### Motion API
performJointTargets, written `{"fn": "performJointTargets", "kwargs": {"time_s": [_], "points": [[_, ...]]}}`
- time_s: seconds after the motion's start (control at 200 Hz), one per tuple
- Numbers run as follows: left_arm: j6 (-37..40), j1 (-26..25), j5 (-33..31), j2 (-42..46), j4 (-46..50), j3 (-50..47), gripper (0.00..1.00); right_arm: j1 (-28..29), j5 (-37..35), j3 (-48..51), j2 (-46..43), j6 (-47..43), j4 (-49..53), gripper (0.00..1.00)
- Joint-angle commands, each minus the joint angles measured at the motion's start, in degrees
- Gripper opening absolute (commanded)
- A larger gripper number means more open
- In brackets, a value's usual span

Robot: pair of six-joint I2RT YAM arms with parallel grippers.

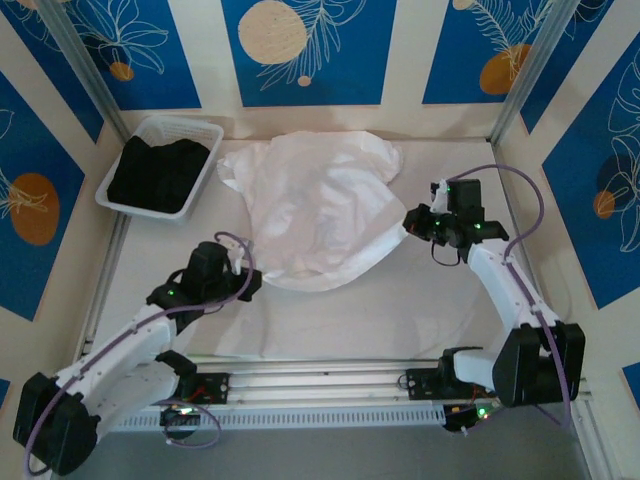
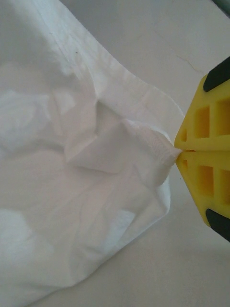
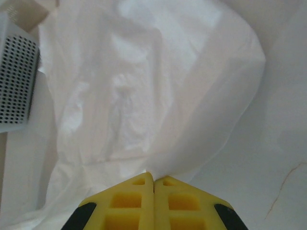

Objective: Fold the inside-out t-shirt

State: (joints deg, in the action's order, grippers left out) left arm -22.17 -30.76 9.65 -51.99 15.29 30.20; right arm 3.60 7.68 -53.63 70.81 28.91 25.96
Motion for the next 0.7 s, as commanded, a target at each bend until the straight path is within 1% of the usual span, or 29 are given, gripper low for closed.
{"fn": "performJointTargets", "kwargs": {"time_s": [0.0, 0.015, 0.035, 0.065, 0.085, 0.12, 0.16, 0.22, 0.275, 0.335, 0.41, 0.5, 0.555, 0.695], "points": [[1.21, -3.12, -3.92, -2.19, 0.36, -0.87, 0.00, -0.43, -0.47, -0.68, 1.26, -2.30, 2.54, 0.00], [1.44, -3.76, -4.24, -2.47, 0.50, -0.88, 0.00, -0.43, -0.67, -0.62, 1.38, -2.40, 2.73, 0.01], [1.74, -4.40, -4.68, -2.85, 0.53, -0.72, 0.06, -0.43, -1.00, -0.42, 1.50, -2.60, 3.01, 0.01], [2.25, -5.37, -5.38, -3.19, 0.62, -0.54, 0.23, -0.46, -1.44, -0.22, 1.53, -2.84, 3.49, 0.00], [2.58, -5.87, -6.10, -3.36, 0.70, -0.34, 0.32, -0.50, -1.62, 0.11, 1.42, -2.96, 3.76, 0.01], [3.22, -6.73, -7.53, -3.47, 0.57, 0.05, 0.43, -0.56, -1.88, 0.57, 1.28, -3.15, 4.27, 0.01], [4.26, -7.63, -9.52, -3.26, -0.31, 0.50, 0.51, -0.61, -2.09, 1.16, 1.02, -3.28, 4.52, 0.01], [6.40, -8.71, -12.14, -3.50, -2.97, 1.06, 0.58, -0.73, -2.15, 1.97, 0.67, -3.45, 4.89, 0.01], [8.91, -9.60, -13.10, -4.88, -5.66, 2.05, 0.62, -0.94, -2.12, 2.31, 0.43, -3.83, 5.21, 0.01], [12.46, -10.83, -12.72, -8.46, -8.61, 4.08, 0.62, -1.28, -2.15, 2.61, 0.19, -4.18, 5.54, 0.01], [18.52, -13.31, -11.29, -15.34, -10.55, 8.02, 0.62, -1.87, -1.69, 2.82, 0.01, -4.36, 5.36, 0.01], [26.24, -16.89, -11.22, -24.54, -11.22, 13.08, 0.63, -2.31, -0.75, 2.68, 0.01, -4.47, 5.04, 0.01], [28.92, -17.48, -11.17, -29.70, -11.01, 16.36, 0.63, -2.53, -0.49, 2.74, 0.12, -4.56, 4.98, 0.01], [32.97, -17.45, -11.87, -41.22, -9.79, 23.85, 0.63, -2.89, 0.35, 2.79, -0.15, -4.74, 5.13, 0.01]]}}
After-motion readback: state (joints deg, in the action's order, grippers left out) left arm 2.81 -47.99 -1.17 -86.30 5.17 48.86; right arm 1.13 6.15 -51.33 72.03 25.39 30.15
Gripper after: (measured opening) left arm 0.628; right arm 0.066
